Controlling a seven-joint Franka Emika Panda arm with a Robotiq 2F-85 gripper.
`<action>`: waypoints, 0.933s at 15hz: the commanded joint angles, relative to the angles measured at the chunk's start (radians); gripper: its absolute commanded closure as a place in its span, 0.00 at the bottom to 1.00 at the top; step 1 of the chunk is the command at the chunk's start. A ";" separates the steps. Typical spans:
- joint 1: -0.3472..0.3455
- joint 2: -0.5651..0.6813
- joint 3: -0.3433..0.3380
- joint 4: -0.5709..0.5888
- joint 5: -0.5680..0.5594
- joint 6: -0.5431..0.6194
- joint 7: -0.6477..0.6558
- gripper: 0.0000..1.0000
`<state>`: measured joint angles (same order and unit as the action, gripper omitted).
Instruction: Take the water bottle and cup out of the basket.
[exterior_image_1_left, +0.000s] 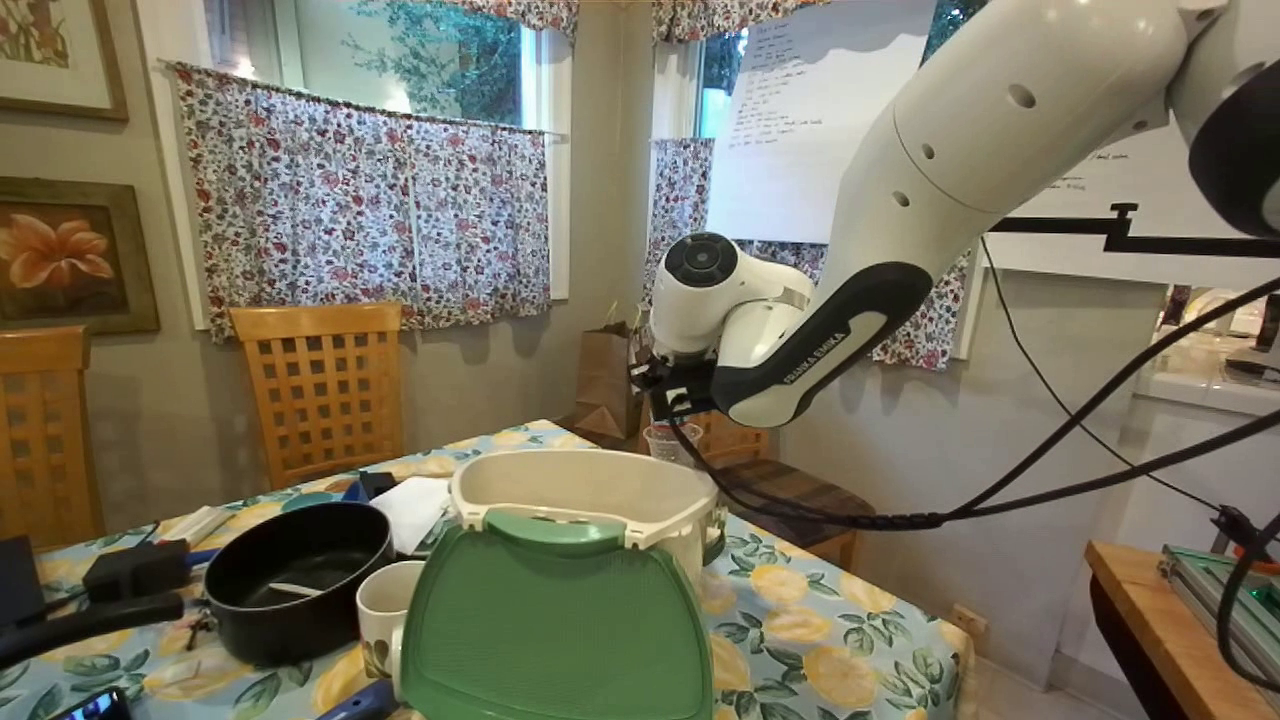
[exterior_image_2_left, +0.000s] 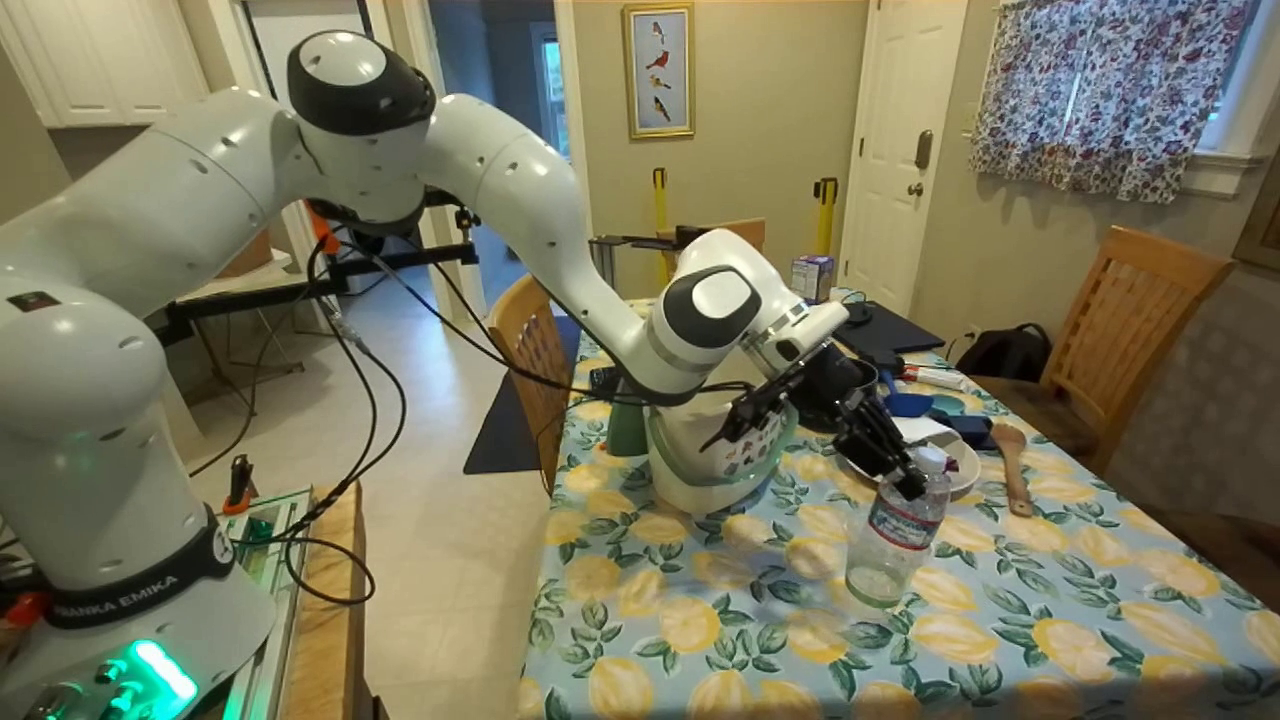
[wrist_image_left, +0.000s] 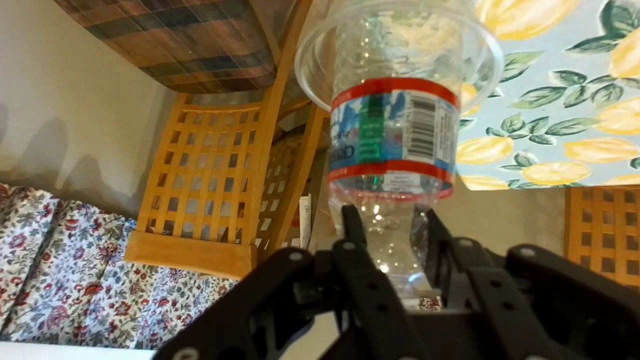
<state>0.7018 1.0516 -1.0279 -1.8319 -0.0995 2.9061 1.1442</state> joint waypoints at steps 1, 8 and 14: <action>-0.016 0.063 -0.008 0.066 0.037 0.002 0.032 0.92; -0.026 0.091 0.012 0.107 0.043 0.008 0.076 0.92; -0.032 0.088 0.048 0.105 0.059 0.012 0.098 0.92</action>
<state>0.6900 1.1157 -0.9980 -1.7592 -0.0756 2.9061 1.2266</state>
